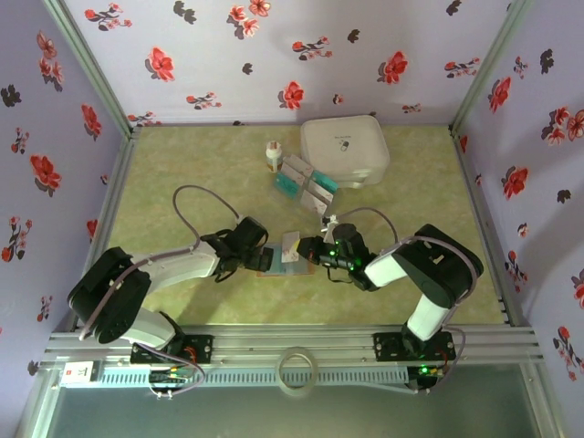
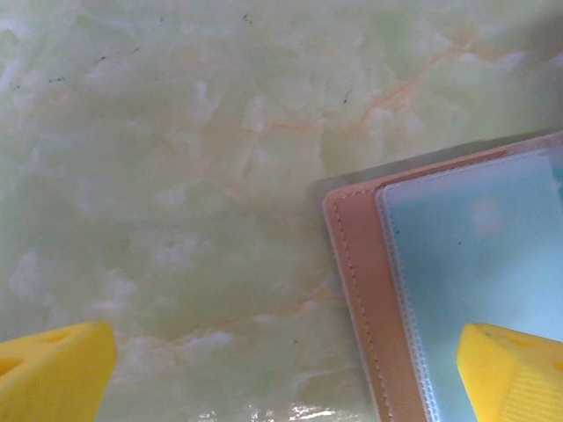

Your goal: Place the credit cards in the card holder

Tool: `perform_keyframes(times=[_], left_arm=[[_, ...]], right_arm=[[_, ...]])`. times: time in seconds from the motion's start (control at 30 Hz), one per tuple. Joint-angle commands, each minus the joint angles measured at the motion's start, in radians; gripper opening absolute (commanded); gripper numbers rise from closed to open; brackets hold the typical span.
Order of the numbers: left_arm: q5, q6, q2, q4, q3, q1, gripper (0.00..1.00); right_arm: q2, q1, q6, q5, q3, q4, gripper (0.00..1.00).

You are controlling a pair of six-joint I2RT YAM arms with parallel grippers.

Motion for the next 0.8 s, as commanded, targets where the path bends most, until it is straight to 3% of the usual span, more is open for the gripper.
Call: perform_keyframes(times=[0.0,0.77], left_arm=[[-0.030,0.012,0.015,-0.008,-0.018,-0.010,1.00],[-0.045,0.004,0.018,-0.001,-0.043,-0.011,1.00]], right_arm=[[0.009,0.009,0.007,0.008,-0.017,0.046,0.00],[0.095,0.015,0.029,0.001,-0.028,0.127,0.00]])
